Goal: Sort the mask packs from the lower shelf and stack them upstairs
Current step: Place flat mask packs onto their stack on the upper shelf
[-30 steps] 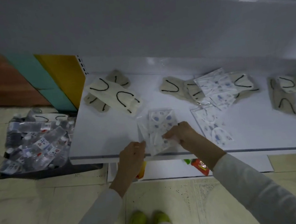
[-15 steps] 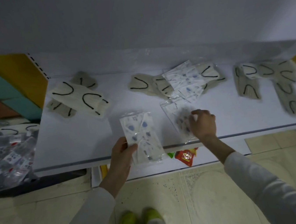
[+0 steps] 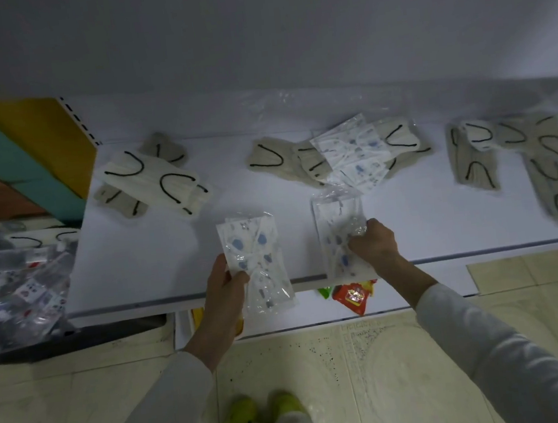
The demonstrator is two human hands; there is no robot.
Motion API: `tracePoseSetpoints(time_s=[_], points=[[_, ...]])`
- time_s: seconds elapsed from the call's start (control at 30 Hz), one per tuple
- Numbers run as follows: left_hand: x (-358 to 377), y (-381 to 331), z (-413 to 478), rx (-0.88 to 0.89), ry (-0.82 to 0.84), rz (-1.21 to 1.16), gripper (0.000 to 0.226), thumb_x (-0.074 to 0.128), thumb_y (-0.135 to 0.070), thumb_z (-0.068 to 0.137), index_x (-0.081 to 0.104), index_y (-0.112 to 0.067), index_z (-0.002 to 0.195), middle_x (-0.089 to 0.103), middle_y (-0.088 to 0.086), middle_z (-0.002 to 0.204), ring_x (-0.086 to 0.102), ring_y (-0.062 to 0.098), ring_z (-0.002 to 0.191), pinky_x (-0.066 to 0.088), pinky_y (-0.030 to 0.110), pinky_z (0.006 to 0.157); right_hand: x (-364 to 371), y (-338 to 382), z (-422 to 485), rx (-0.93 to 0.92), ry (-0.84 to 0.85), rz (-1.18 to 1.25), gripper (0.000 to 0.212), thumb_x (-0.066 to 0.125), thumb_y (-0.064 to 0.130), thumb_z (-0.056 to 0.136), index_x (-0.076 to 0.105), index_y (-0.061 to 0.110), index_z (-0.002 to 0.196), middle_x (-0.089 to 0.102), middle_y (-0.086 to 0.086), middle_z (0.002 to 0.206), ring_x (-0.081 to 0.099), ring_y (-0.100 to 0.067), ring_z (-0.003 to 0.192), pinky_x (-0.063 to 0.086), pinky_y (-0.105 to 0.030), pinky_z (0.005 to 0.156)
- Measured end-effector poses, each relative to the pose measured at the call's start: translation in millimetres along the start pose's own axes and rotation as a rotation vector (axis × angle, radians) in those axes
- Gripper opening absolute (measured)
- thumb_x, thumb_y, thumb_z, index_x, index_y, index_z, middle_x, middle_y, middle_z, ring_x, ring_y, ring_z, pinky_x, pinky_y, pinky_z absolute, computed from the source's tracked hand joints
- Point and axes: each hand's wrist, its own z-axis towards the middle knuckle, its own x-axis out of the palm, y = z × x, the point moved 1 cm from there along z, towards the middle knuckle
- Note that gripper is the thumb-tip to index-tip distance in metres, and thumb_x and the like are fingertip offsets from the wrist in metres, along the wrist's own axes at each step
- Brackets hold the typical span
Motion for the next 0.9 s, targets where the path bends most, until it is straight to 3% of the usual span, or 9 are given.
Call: tracePoseSetpoints(time_s=[0.13, 0.23, 0.37, 0.47, 0.6, 0.67, 0.77, 0.83, 0.9], points=[[2, -4, 0, 0.003, -0.051, -0.008, 0.036, 0.039, 0.011, 0.088, 0.052, -0.014, 0.111, 0.060, 0.001, 0.105, 0.057, 0.025, 0.102, 0.049, 0.042, 0.090, 2, 9, -27, -0.073, 0.029, 0.336, 0.025, 0.049, 0.018, 0.095, 0.055, 0.003, 0.113, 0.060, -0.012, 0.104, 0.060, -0.031, 0.098, 0.048, -0.034, 0.077], [6, -12, -5, 0.034, -0.076, 0.037, 0.038, 0.041, 0.010, 0.087, 0.055, -0.024, 0.097, 0.061, 0.003, 0.099, 0.057, 0.026, 0.099, 0.045, 0.049, 0.096, -2, 27, -56, -0.217, 0.098, 0.496, 0.015, 0.050, 0.014, 0.093, 0.053, 0.011, 0.107, 0.062, -0.007, 0.098, 0.062, -0.026, 0.092, 0.051, -0.032, 0.071], [21, -31, -23, 0.069, -0.061, -0.084, 0.026, 0.046, -0.008, 0.093, 0.060, -0.027, 0.103, 0.064, 0.002, 0.106, 0.058, 0.025, 0.103, 0.042, 0.051, 0.101, -6, 53, -87, -0.472, 0.093, 0.399, 0.023, 0.053, 0.015, 0.093, 0.046, 0.015, 0.116, 0.059, 0.006, 0.090, 0.059, -0.013, 0.082, 0.045, -0.013, 0.059], [34, -49, -40, 0.012, -0.048, -0.312, 0.030, 0.048, -0.034, 0.096, 0.059, -0.023, 0.121, 0.065, 0.005, 0.118, 0.060, 0.025, 0.110, 0.044, 0.046, 0.100, -8, 64, -106, -0.638, -0.010, 0.297, 0.032, 0.057, 0.011, 0.090, 0.047, 0.011, 0.120, 0.060, -0.004, 0.103, 0.060, -0.020, 0.093, 0.049, -0.019, 0.071], [35, -67, -67, 0.201, -0.055, -0.201, 0.035, 0.057, -0.001, 0.087, 0.058, -0.020, 0.117, 0.069, 0.002, 0.103, 0.066, 0.019, 0.096, 0.055, 0.029, 0.075, -20, 63, -135, -0.799, -0.256, 0.135, 0.051, 0.059, 0.029, 0.087, 0.046, 0.014, 0.134, 0.051, -0.005, 0.126, 0.049, -0.020, 0.111, 0.045, -0.029, 0.090], [31, -72, -78, 0.203, -0.083, -0.287, 0.036, 0.055, 0.007, 0.087, 0.058, -0.013, 0.117, 0.068, 0.007, 0.100, 0.062, 0.030, 0.106, 0.055, 0.027, 0.072, -34, 55, -151, -0.680, -0.328, 0.277, 0.064, 0.069, 0.039, 0.082, 0.042, 0.018, 0.136, 0.047, 0.006, 0.128, 0.045, -0.012, 0.115, 0.042, -0.025, 0.094], [31, -91, -108, 0.177, -0.062, -0.421, 0.031, 0.054, 0.007, 0.088, 0.056, -0.007, 0.116, 0.069, 0.008, 0.097, 0.061, 0.033, 0.108, 0.056, 0.025, 0.070, -45, 46, -183, -0.295, 0.037, 0.879, 0.063, 0.083, 0.021, 0.070, 0.050, 0.023, 0.124, 0.057, 0.007, 0.119, 0.058, -0.014, 0.108, 0.052, -0.022, 0.083], [28, -99, -131, 0.174, -0.011, -0.462, 0.036, 0.059, 0.004, 0.085, 0.058, -0.009, 0.118, 0.071, 0.009, 0.104, 0.068, 0.028, 0.096, 0.056, 0.036, 0.076, -49, 44, -204, -0.309, 0.185, 1.067, 0.042, 0.081, 0.008, 0.070, 0.064, 0.017, 0.108, 0.069, -0.006, 0.104, 0.066, -0.023, 0.096, 0.054, -0.026, 0.070], [15, -106, -154, 0.162, 0.023, -0.460, 0.045, 0.069, 0.006, 0.074, 0.058, -0.002, 0.117, 0.068, 0.019, 0.109, 0.069, 0.030, 0.090, 0.058, 0.036, 0.069, -65, 49, -230, -0.466, 0.187, 1.077, 0.021, 0.075, 0.001, 0.072, 0.071, 0.012, 0.090, 0.072, -0.010, 0.087, 0.067, -0.025, 0.083, 0.052, -0.028, 0.063]])
